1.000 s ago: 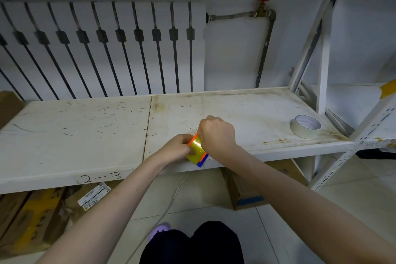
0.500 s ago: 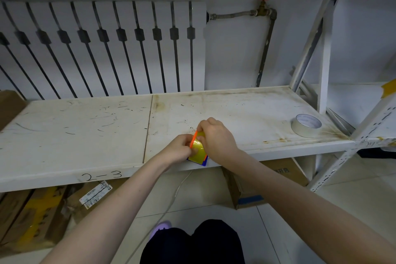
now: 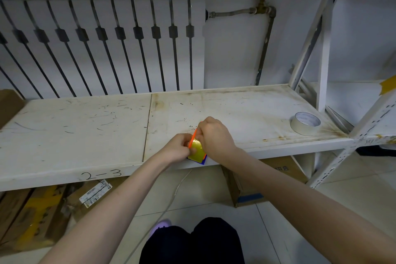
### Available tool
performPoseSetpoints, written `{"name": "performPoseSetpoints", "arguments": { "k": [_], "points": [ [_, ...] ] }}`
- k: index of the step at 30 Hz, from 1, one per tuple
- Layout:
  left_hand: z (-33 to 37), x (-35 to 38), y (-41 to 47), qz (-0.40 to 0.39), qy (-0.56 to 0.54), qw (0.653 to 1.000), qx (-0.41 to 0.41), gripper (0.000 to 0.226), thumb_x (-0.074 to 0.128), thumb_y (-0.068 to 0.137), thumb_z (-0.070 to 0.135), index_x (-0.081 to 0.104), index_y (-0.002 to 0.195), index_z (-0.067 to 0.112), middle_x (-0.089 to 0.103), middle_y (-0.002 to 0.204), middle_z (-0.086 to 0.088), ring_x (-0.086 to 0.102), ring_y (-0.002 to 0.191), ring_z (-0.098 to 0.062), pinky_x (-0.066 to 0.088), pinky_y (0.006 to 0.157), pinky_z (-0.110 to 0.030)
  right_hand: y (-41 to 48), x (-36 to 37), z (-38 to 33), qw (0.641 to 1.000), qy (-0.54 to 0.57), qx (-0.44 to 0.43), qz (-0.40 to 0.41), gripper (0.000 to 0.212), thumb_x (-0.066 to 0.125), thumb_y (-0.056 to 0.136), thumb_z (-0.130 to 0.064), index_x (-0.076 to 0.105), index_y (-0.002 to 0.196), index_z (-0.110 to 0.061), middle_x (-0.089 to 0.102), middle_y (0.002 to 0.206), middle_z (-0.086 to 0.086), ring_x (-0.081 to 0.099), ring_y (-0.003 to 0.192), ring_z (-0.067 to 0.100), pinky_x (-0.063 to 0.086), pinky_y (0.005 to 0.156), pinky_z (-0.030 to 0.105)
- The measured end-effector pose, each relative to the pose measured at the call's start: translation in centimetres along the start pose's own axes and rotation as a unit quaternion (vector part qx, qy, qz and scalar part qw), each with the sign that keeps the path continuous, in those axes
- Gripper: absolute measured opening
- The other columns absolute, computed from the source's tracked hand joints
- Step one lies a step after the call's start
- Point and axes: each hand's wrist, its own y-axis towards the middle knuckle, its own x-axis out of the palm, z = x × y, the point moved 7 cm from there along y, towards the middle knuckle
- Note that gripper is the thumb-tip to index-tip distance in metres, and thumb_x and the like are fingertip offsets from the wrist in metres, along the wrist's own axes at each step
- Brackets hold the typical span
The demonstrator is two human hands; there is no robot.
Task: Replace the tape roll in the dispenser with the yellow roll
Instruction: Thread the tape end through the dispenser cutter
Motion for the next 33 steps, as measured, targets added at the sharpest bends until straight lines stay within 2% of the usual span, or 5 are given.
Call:
{"name": "performPoseSetpoints", "arguments": {
  "k": [6, 19, 24, 27, 33],
  "points": [
    [0.6, 0.0, -0.1, -0.008, 0.010, 1.000, 0.011, 0.029, 0.049, 0.087, -0.008, 0.059, 0.113, 0.000, 0.058, 0.094, -0.012, 0.053, 0.089, -0.022, 0.044, 0.073, -0.027, 0.6, -2.1, 1.5, 0.994, 0.107, 0.027, -0.003, 0.017, 0.061, 0.083, -0.014, 0.069, 0.098, -0.012, 0.070, 0.097, 0.006, 0.062, 0.092, 0.021, 0.050, 0.078, 0.031],
    [1.2, 0.7, -0.3, 0.007, 0.015, 1.000, -0.019, 0.026, 0.053, 0.081, 0.003, 0.053, 0.106, 0.011, 0.056, 0.099, -0.009, 0.052, 0.091, -0.024, 0.045, 0.081, -0.038, -0.6, -1.7, 0.9, 0.998, -0.045, 0.016, 0.037, 0.017, 0.049, 0.091, -0.017, 0.057, 0.102, -0.007, 0.060, 0.106, 0.010, 0.056, 0.096, 0.027, 0.038, 0.066, 0.032],
    [2.1, 0.4, -1.6, 0.159, 0.124, 0.979, 0.018, 0.081, 0.080, 0.060, 0.044, 0.041, 0.128, 0.025, 0.059, 0.113, 0.003, 0.059, 0.105, -0.022, 0.047, 0.097, -0.046, -0.3, -1.5, 1.6, 0.996, 0.012, 0.083, 0.005, 0.022, 0.047, 0.092, -0.018, 0.057, 0.107, -0.005, 0.063, 0.105, 0.012, 0.059, 0.096, 0.029, 0.042, 0.070, 0.032],
    [2.9, -0.3, -2.2, 0.252, 0.216, 0.940, 0.077, 0.060, 0.073, 0.066, 0.051, 0.055, 0.118, 0.028, 0.066, 0.112, 0.006, 0.061, 0.106, -0.017, 0.035, 0.107, -0.048, -0.4, -1.5, 1.9, 0.992, 0.069, 0.102, -0.003, 0.021, 0.045, 0.092, -0.017, 0.059, 0.103, -0.006, 0.065, 0.099, 0.012, 0.061, 0.091, 0.028, 0.044, 0.068, 0.032],
    [3.6, -1.4, -2.2, 0.243, 0.239, 0.937, 0.083, 0.045, 0.066, 0.071, 0.055, 0.063, 0.110, 0.033, 0.069, 0.108, 0.007, 0.061, 0.104, -0.016, 0.025, 0.114, -0.050, -0.3, -2.3, 0.9, 0.978, 0.193, 0.082, 0.003, 0.017, 0.042, 0.092, -0.012, 0.058, 0.095, -0.008, 0.060, 0.091, 0.005, 0.054, 0.085, 0.020, 0.041, 0.067, 0.029]
  ]
}}
